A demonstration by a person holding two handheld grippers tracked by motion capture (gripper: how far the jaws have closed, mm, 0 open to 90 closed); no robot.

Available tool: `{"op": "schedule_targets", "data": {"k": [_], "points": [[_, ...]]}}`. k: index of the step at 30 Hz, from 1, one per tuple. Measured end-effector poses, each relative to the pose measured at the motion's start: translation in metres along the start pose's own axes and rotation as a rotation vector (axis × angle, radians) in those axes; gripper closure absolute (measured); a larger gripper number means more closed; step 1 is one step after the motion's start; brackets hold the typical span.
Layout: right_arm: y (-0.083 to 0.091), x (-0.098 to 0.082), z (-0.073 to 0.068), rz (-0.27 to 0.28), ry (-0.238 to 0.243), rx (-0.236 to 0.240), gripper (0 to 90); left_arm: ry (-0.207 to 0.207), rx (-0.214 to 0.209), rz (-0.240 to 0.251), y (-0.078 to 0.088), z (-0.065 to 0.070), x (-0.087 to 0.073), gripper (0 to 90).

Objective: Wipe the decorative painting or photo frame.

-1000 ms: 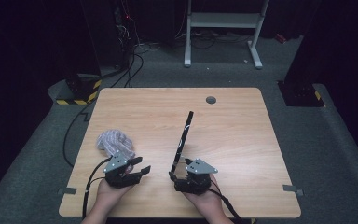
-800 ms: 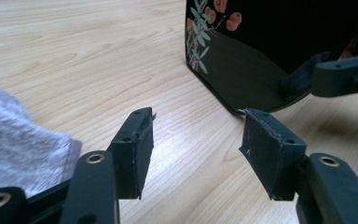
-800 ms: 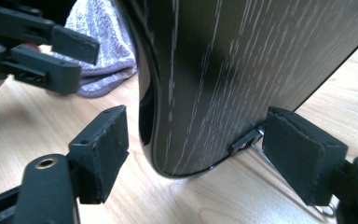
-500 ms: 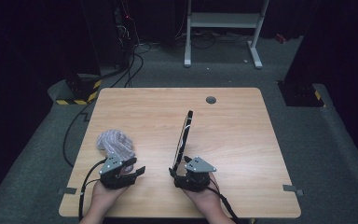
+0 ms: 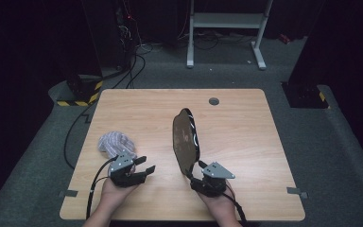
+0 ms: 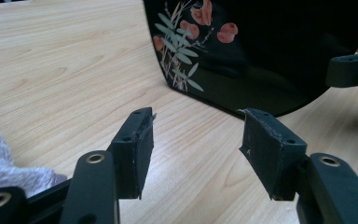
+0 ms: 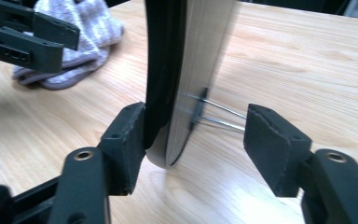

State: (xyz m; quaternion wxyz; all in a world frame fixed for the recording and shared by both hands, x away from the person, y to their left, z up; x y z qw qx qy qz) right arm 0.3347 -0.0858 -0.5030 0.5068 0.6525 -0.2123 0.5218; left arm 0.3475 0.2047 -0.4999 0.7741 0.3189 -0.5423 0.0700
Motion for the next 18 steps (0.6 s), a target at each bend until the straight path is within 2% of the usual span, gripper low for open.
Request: {"op": "schedule_targets", "data": {"k": [5, 11, 18], "points": [[0.002, -0.002, 0.016, 0.003, -0.017, -0.047, 45.8, -0.004, 0.003, -0.001, -0.002, -0.001, 0.001, 43.2], [-0.005, -0.002, 0.037, -0.007, -0.058, -0.100, 45.1, -0.004, 0.010, 0.000, 0.003, 0.000, -0.001, 43.2], [-0.016, 0.002, 0.048, -0.009, -0.084, -0.136, 43.1, 0.016, 0.039, 0.012, 0.017, -0.003, -0.007, 43.4]]}}
Point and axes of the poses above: each handheld gripper's, and its own axes: y roughly backward along the jaws, x roughly out of its top, z roughly to its right, the point moved 2 cm from there along -y, roughly forward along the jaws, and after that the axes turned 13 degrees about -x, right-handed, at the moved point
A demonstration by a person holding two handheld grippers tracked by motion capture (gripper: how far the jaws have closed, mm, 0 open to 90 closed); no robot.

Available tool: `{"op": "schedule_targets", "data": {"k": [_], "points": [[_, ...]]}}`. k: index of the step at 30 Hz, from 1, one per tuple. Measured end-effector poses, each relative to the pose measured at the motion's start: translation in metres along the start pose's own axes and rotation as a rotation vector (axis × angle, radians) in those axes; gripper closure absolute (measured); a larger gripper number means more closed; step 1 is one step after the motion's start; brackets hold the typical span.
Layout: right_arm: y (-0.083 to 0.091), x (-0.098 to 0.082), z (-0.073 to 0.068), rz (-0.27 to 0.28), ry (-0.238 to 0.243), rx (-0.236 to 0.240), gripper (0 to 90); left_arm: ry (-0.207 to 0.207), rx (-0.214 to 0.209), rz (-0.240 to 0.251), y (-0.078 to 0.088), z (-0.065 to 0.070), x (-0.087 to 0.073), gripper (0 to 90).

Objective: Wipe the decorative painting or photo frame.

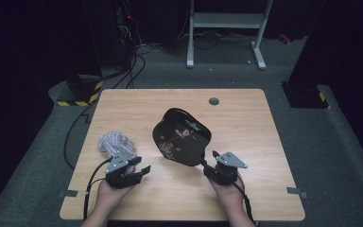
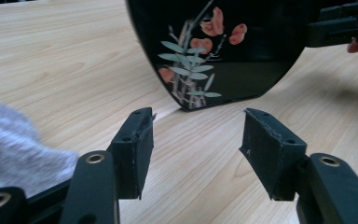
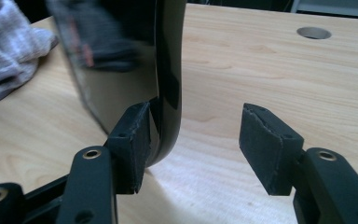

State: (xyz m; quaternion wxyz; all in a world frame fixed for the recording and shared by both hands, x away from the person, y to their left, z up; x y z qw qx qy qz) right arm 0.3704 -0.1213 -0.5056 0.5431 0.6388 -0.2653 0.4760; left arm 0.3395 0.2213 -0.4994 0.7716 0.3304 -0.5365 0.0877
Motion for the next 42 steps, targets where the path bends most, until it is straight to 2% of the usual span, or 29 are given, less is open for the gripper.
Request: {"op": "schedule_targets", "data": {"k": [7, 12, 17, 24, 32, 38, 42], "points": [[-0.015, 0.005, 0.004, -0.003, -0.023, -0.023, 42.4, 0.020, 0.035, 0.010, 0.016, -0.004, -0.007, 43.4], [-0.022, 0.006, 0.003, -0.009, -0.020, -0.029, 42.5, 0.030, 0.053, 0.019, 0.024, -0.006, -0.009, 43.4], [-0.027, 0.007, 0.003, -0.012, -0.023, -0.030, 42.5, 0.036, 0.058, 0.023, 0.026, -0.006, -0.010, 43.5], [-0.025, 0.007, 0.002, -0.008, -0.018, -0.024, 42.6, 0.033, 0.056, 0.021, 0.025, -0.007, -0.010, 43.5], [-0.014, 0.008, 0.001, 0.015, -0.011, -0.009, 40.5, 0.025, 0.047, 0.027, 0.022, -0.007, -0.006, 43.4], [0.008, 0.006, 0.011, 0.044, -0.020, -0.022, 39.0, 0.013, 0.041, 0.033, 0.015, -0.007, -0.001, 43.2], [0.017, 0.004, 0.019, 0.053, -0.030, -0.044, 38.9, -0.007, 0.060, 0.041, 0.010, -0.007, 0.004, 42.5]]}}
Point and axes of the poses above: each handheld gripper's, and its own axes: y roughly backward along the jaws, x roughly out of its top, z roughly to its right, the point moved 2 cm from there along -y, roughly forward along the jaws, and after that the axes turned 13 degrees about -x, right-handed, at the moved point
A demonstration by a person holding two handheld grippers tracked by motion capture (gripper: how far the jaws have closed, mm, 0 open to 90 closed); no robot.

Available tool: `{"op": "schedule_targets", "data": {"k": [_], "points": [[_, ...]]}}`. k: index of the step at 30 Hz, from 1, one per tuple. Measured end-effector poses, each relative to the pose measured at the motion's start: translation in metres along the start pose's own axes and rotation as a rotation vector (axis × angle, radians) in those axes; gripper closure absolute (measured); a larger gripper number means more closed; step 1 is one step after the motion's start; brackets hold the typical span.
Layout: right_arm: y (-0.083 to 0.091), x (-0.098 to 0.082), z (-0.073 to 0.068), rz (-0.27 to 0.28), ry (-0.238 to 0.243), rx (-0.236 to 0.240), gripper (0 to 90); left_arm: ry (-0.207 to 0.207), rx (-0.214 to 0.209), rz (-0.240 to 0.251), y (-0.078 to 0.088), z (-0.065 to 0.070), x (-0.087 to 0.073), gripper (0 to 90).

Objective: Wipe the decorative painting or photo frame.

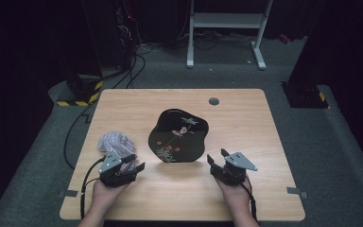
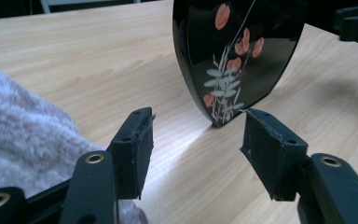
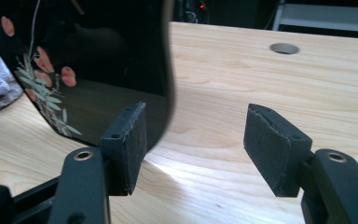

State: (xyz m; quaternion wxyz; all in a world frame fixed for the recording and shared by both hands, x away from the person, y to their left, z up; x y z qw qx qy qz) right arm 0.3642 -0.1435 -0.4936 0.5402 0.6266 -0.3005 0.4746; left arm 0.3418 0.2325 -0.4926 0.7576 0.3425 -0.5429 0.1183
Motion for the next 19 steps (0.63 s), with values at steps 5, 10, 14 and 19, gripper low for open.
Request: {"op": "schedule_targets", "data": {"k": [5, 10, 14, 19], "points": [[0.008, -0.005, 0.015, -0.002, -0.019, -0.033, 38.9, -0.009, 0.033, 0.030, -0.003, -0.002, 0.006, 39.8], [0.013, -0.009, 0.024, -0.007, -0.026, -0.060, 38.8, -0.004, 0.032, 0.033, -0.009, -0.003, 0.007, 39.8], [0.013, -0.010, 0.025, -0.013, -0.024, -0.064, 38.8, -0.011, 0.023, 0.029, -0.011, -0.002, 0.008, 39.8], [0.012, -0.011, 0.024, -0.017, -0.025, -0.058, 38.5, -0.017, 0.025, 0.024, -0.011, -0.001, 0.008, 39.7]]}}
Point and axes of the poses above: each handheld gripper's, and its own axes: y roughly backward along the jaws, x roughly out of its top, z roughly to its right, the point moved 2 cm from there along -y, roughly forward along the jaws, and after that the axes turned 13 degrees about -x, right-handed, at the moved point
